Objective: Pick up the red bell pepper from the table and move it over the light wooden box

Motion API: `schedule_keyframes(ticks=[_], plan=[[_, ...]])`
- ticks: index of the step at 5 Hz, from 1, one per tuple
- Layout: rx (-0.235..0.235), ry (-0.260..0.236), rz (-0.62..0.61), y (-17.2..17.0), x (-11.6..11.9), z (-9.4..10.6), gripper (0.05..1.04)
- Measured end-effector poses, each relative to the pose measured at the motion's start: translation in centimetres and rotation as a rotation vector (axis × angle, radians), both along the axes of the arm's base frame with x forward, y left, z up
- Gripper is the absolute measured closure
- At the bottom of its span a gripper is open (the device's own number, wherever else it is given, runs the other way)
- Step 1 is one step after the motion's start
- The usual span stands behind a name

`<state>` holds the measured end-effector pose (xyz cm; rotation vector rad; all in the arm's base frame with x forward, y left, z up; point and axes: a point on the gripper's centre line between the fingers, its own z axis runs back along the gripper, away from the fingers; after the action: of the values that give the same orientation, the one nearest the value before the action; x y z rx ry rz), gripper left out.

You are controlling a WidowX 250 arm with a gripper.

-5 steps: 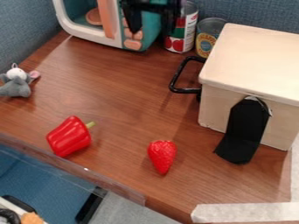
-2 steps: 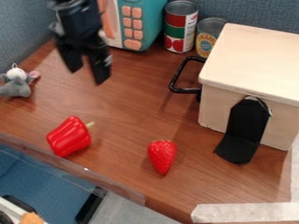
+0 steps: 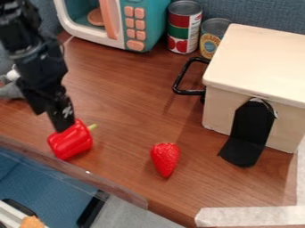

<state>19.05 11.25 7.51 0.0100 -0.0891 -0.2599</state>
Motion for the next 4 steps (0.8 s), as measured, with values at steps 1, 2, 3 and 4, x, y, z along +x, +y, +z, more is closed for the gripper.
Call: schedule_keyframes(ticks=[1,2,3,4], plan=[[0.062,0.059,0.002,0.1,-1.9,-1.9,0.083],[0.113,0.078,0.066,-0.9,-1.5,-4.5,0.083],[0.103,0.079,0.110,-0.6,-0.4,-5.3,0.085],[0.078,0.078,0.132,-0.7,0.2,-5.3,0.084]])
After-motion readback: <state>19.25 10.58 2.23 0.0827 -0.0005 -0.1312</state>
